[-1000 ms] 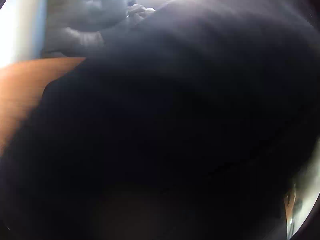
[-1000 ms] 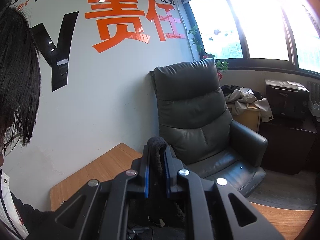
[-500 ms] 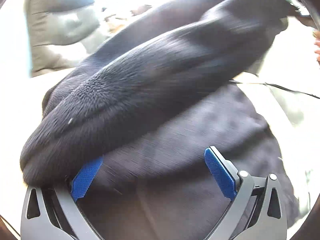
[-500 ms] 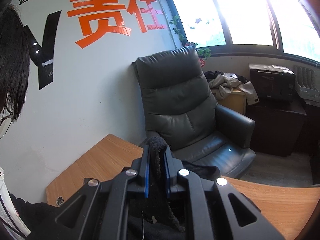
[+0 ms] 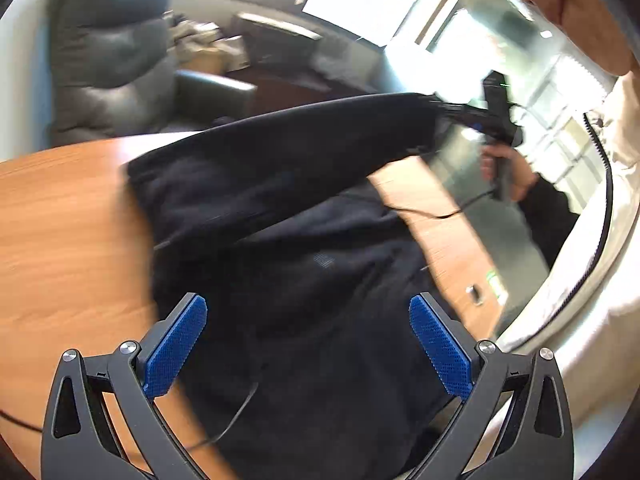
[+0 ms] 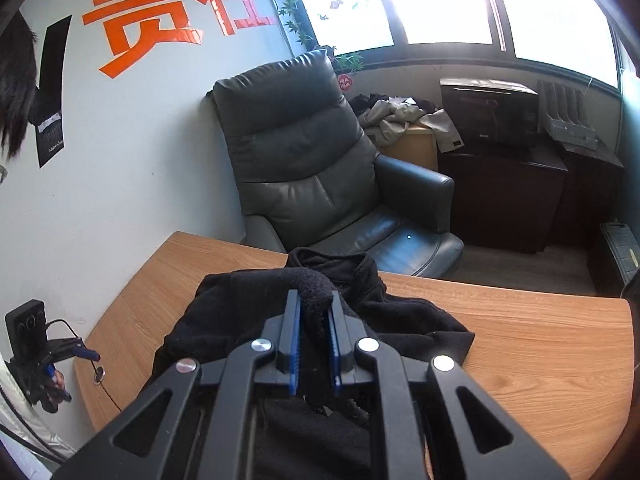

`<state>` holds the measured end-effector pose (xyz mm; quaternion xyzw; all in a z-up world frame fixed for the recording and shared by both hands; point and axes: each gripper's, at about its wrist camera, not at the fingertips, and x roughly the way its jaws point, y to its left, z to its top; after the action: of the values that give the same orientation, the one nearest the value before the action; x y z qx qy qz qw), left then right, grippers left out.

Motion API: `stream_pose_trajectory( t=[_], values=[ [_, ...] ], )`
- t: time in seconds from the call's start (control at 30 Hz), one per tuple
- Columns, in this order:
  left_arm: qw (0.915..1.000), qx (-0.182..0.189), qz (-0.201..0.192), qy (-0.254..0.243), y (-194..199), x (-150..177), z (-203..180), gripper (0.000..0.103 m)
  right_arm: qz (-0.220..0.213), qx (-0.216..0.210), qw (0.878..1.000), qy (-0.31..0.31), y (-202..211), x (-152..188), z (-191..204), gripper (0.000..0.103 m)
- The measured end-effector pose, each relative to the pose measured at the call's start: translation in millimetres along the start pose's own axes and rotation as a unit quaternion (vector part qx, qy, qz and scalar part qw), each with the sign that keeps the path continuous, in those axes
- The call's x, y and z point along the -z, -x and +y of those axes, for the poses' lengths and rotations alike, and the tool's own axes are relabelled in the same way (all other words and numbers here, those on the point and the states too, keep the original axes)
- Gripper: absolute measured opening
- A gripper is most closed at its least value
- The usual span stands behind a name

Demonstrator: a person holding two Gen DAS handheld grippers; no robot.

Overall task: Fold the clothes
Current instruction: 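Lower the folded half onto the jacket and open the right gripper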

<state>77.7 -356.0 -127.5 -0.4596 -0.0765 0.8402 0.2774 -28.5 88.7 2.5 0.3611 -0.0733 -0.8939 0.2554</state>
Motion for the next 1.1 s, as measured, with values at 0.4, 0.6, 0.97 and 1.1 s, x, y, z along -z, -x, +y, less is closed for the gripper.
stream_pose_trajectory(
  t=[0.4,0.6,0.97,1.1],
  values=[
    [0.9988,-0.02,-0.027,-0.037,-6.4,-15.0,0.0,0.103,0.065,0.08,0.993,0.057,-20.3,73.4,-12.5,0.012],
    [0.9948,-0.037,-0.086,-0.04,-89.0,-46.4,-3.4,0.103,0.052,0.103,0.99,0.079,-69.0,94.0,-15.7,0.012],
    [0.9968,-0.067,-0.044,0.003,-206.9,-74.8,41.8,0.102,0.105,0.136,0.984,0.05,-89.1,90.3,-41.8,0.012],
    [0.9963,-0.082,-0.013,-0.021,-218.3,-50.2,64.5,0.093,0.105,0.128,0.986,0.007,-93.9,104.6,-67.0,0.013]
  ],
)
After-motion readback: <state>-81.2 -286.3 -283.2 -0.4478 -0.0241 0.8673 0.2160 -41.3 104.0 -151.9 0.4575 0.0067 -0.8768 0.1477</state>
